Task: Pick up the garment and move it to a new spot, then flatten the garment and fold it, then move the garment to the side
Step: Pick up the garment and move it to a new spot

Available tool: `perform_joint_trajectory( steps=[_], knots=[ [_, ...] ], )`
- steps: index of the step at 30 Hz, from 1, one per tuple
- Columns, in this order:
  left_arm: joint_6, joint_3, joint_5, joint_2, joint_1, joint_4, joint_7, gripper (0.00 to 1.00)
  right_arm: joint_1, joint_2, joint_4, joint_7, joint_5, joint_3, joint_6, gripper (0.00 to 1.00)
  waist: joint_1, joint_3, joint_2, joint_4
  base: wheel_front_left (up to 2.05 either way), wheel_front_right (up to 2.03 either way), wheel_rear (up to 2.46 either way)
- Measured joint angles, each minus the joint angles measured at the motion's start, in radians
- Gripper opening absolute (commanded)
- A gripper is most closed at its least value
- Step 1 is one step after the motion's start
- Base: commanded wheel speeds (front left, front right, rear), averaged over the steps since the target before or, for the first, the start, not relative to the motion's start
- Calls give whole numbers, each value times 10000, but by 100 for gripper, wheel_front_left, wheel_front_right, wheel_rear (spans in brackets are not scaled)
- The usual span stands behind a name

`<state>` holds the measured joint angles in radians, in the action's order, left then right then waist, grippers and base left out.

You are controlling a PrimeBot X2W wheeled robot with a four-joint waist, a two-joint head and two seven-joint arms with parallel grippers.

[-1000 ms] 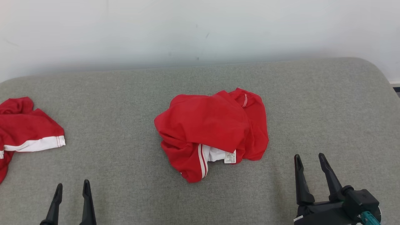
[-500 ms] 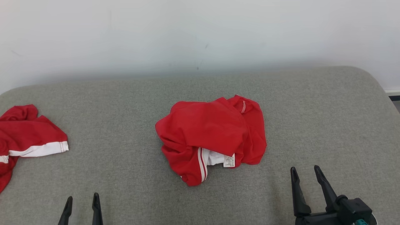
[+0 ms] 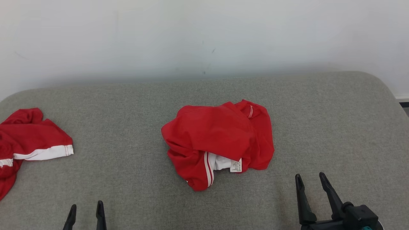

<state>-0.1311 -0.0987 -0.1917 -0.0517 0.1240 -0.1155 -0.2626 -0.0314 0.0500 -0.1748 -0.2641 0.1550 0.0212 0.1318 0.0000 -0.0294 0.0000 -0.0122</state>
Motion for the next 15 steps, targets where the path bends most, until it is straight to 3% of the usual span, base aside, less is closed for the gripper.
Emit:
perform_joint_trajectory(
  steps=[15],
  knots=[
    [2, -8, -125, 2, 35, -46, 0, 100, -77, 2, -2, 0, -42, 6, 0, 100, 0, -13, 0, 63, 0, 0, 0]
  ],
)
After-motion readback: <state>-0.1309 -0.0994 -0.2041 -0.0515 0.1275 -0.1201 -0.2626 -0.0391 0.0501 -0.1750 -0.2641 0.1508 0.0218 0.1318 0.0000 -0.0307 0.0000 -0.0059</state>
